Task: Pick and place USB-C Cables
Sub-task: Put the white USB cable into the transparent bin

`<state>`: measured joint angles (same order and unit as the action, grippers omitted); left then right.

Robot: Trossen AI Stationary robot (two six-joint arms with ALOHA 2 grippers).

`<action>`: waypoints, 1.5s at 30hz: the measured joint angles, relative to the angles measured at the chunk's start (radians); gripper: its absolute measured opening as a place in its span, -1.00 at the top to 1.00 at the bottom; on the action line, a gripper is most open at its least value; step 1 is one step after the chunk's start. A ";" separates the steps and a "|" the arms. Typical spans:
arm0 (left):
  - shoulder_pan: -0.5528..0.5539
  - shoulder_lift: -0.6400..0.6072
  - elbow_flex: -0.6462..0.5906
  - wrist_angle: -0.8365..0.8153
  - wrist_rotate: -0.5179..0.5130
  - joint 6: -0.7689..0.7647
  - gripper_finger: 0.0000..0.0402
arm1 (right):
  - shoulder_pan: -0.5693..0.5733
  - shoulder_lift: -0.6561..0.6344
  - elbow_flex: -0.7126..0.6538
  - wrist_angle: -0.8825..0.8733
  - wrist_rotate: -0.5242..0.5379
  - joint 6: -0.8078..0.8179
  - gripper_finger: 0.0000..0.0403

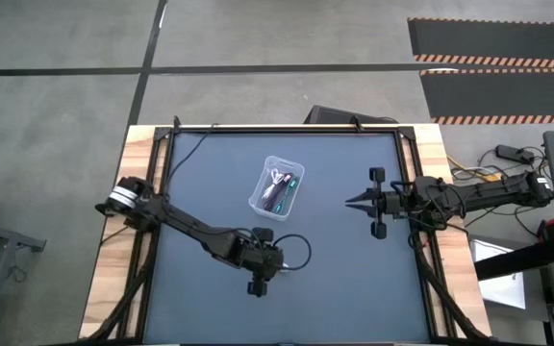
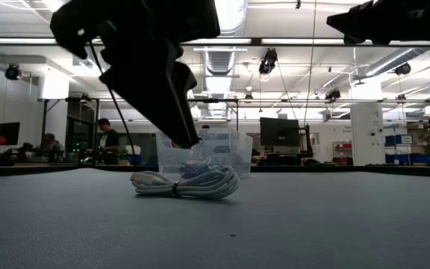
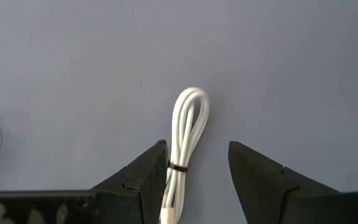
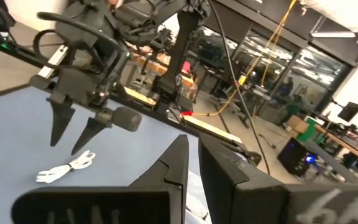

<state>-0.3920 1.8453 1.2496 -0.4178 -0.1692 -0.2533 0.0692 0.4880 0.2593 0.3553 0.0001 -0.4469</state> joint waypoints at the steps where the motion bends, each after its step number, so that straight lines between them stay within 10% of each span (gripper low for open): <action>1: 0.000 0.003 -0.002 0.001 -0.001 0.000 0.23 | 0.000 -0.003 -0.001 -0.002 0.006 0.000 0.87; 19: 0.000 0.118 -0.003 0.008 -0.045 0.027 0.24 | 0.000 -0.008 -0.002 -0.014 0.028 -0.018 0.87; 34: -0.001 0.117 -0.005 0.009 -0.042 0.024 0.80 | 0.000 -0.008 -0.002 -0.034 0.029 -0.025 0.87; 45: 0.008 0.107 0.008 -0.008 -0.049 0.023 0.84 | 0.000 -0.008 -0.002 -0.037 0.029 -0.026 0.87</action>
<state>-0.3835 1.9522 1.2580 -0.4263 -0.2178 -0.2306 0.0692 0.4801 0.2573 0.3184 0.0288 -0.4732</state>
